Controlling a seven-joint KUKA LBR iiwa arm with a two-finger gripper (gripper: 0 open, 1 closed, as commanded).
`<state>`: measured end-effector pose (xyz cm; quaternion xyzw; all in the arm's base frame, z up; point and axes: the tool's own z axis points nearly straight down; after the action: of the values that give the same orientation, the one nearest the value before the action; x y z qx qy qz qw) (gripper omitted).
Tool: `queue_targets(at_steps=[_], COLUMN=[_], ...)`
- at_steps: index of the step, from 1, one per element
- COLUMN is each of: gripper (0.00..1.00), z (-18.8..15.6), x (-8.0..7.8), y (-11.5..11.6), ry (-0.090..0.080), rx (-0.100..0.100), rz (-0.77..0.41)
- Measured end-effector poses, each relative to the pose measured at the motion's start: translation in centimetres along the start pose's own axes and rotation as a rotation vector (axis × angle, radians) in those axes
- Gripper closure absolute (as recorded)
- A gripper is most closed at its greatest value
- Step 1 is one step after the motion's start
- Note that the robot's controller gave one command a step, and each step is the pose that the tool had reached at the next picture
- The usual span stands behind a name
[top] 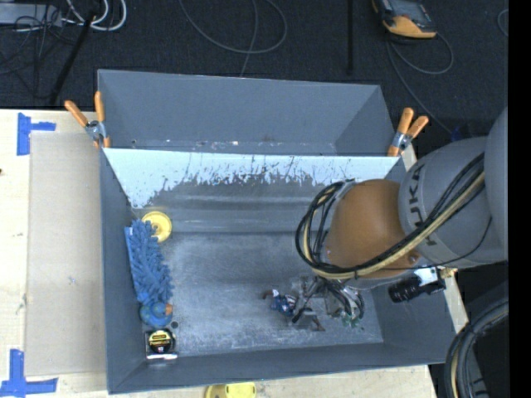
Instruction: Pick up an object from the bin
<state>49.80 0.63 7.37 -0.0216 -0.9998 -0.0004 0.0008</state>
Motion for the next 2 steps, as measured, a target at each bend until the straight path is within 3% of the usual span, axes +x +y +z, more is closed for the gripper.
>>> queue_targets(at_steps=[1,2], gripper=[1.00,1.00], z=[0.0,-12.0], x=[0.0,0.1], y=[0.0,0.7], ry=[0.000,-0.001], rx=[0.000,0.000], rz=[0.001,0.007])
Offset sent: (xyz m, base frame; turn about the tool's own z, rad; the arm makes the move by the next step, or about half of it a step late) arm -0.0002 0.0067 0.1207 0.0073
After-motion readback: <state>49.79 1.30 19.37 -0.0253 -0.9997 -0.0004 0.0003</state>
